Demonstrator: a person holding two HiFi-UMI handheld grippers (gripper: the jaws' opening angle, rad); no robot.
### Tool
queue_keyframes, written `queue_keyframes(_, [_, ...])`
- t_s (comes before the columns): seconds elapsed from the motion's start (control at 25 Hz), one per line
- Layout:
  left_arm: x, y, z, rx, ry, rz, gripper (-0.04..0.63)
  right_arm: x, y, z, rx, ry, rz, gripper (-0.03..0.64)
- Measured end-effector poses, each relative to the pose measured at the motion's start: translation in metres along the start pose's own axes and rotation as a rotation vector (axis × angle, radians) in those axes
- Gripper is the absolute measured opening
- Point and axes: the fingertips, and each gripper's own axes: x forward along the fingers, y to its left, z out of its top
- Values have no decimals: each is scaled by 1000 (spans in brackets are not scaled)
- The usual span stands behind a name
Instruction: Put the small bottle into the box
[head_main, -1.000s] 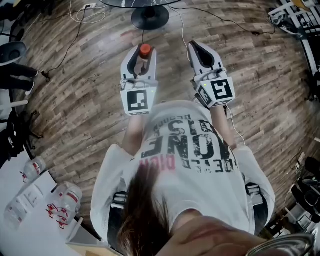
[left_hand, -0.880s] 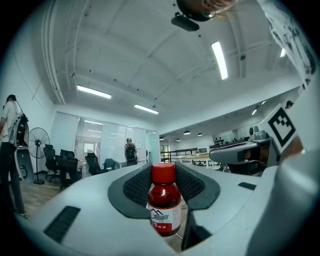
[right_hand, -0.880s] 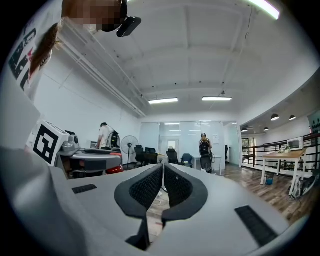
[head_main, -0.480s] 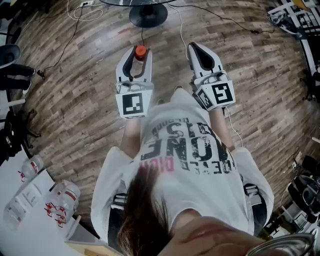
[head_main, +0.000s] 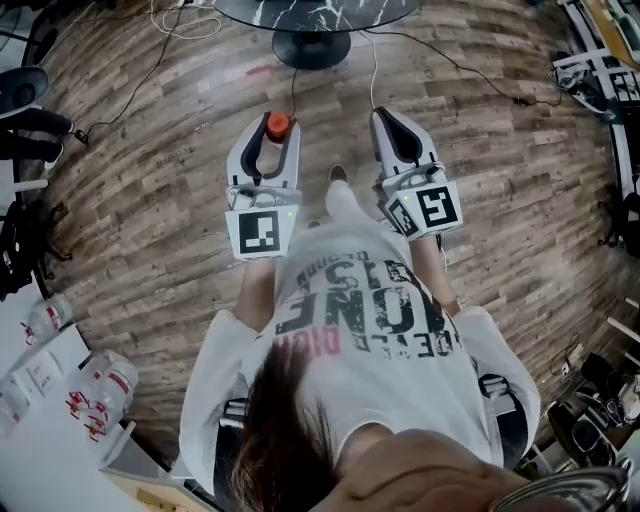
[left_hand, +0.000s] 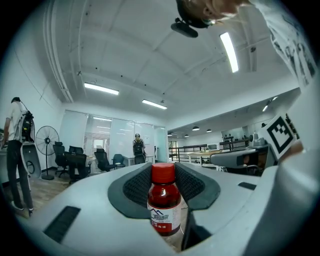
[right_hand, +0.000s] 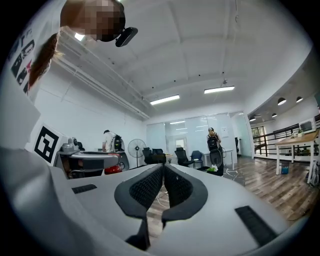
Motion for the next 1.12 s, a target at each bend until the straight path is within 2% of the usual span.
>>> queue_keyframes(0.32, [68,18,4,-12,3,84,143,65,-56,1,-1,25,79,9])
queue_keyframes(0.76, [125,30,-3,1,18,166,143,105,-106,-2,2,46,151,9])
queue_keyframes(1.12, [155,21,3,-15,-11,143,143,110,-130,-4,-1,48,148,9])
